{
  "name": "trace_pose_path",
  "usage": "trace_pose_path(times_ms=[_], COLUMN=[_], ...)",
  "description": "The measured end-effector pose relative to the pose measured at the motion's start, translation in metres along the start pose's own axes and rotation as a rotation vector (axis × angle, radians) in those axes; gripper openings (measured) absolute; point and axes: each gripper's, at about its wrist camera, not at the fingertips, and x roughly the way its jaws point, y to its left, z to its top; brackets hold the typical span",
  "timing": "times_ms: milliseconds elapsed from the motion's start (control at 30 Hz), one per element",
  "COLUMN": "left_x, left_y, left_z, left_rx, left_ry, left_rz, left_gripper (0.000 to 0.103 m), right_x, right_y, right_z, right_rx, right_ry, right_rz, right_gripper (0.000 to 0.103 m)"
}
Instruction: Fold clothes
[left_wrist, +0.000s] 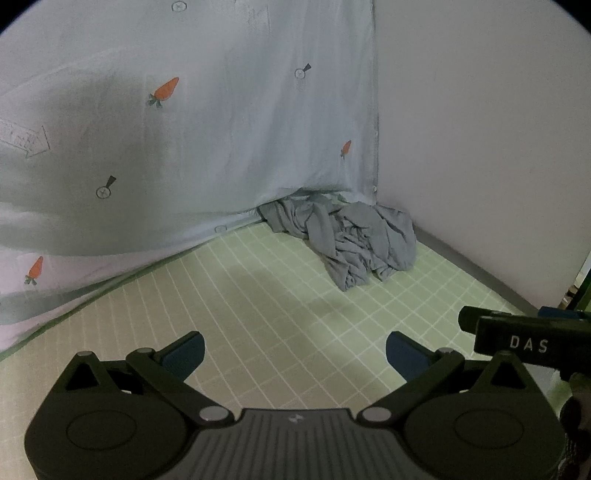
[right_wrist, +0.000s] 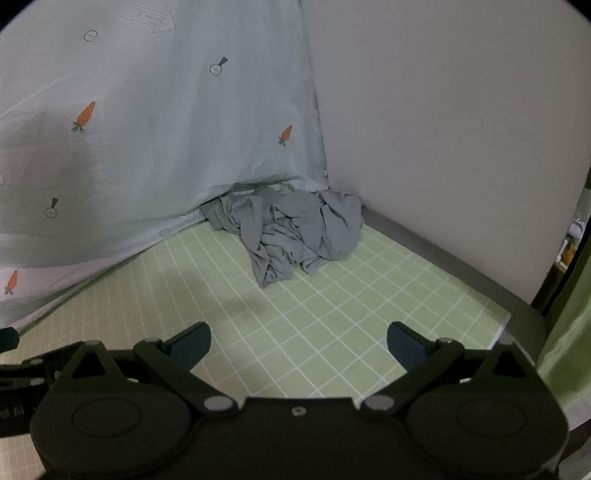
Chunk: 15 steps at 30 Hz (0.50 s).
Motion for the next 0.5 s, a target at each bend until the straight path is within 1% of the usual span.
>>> trace_pose_path(times_ms=[167, 300, 500], left_x=[0.016, 0.035, 0.073], left_y=[0.003, 0.009, 0.020], left_z=[0.006, 0.015, 0.034], left_rx=[-0.023, -0.041, -0.069], left_ry=[0.028, 0.053, 0.086], left_rz=[0.026, 0.049, 0.065], left_gripper=[0.103, 0.103, 0.103], right_x=[0.019, 0.043, 0.099], right_y=[-0.002, -0.001, 0.004], right_z=[0.005, 0.014, 0.033], right_rx=[0.012, 0.021, 0.024], right_ry=[0.029, 0.055, 0.109], right_rz=[0.003, 0.013, 0.023], right_gripper=[0.103, 0.103, 0.103])
